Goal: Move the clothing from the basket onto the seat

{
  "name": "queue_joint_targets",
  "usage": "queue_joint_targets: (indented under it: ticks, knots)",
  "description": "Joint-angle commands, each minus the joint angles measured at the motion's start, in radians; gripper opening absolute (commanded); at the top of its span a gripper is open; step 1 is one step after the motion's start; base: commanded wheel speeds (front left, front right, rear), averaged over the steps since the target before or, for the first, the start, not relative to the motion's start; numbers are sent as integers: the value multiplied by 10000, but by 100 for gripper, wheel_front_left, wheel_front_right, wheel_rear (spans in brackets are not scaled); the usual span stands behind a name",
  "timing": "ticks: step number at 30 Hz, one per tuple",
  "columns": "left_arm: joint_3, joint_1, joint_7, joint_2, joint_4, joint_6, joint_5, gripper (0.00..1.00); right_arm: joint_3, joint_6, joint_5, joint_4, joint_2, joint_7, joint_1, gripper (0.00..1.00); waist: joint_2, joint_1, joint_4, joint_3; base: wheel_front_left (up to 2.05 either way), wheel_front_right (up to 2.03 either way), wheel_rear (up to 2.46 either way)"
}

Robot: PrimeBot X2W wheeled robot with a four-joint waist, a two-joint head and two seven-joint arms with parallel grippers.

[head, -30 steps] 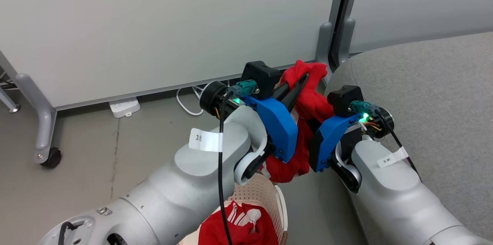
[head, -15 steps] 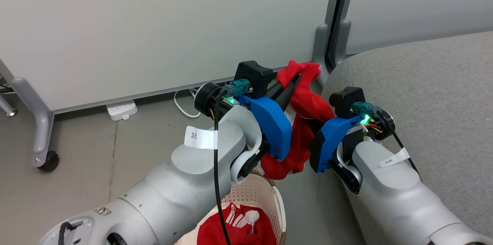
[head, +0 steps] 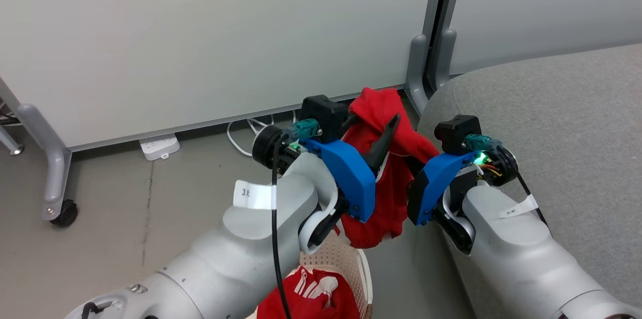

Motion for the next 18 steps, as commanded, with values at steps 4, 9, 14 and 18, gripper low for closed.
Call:
queue_joint_targets:
  ticks: [4,9,14,18]
  knots:
    - [107,630,-349,54,196,-115,168,100,-65,1,218,6,-171,-137,-217,0,-1,0,47,17,0,0,0]
    - [986,1449,-455,474,-275,-267,987,100,-219,3,312,-67,-314,-176,-224,0,-1,0,139,72,0,0,0]
    - [2301,2645,-453,987,-1225,-385,2301,100,-371,3,345,-177,-432,-213,-240,0,-1,0,185,147,0,0,0]
    - [3894,4028,-453,1398,-2389,-428,3688,100,-524,3,322,-337,-559,-232,-182,0,-1,0,173,239,0,0,0]
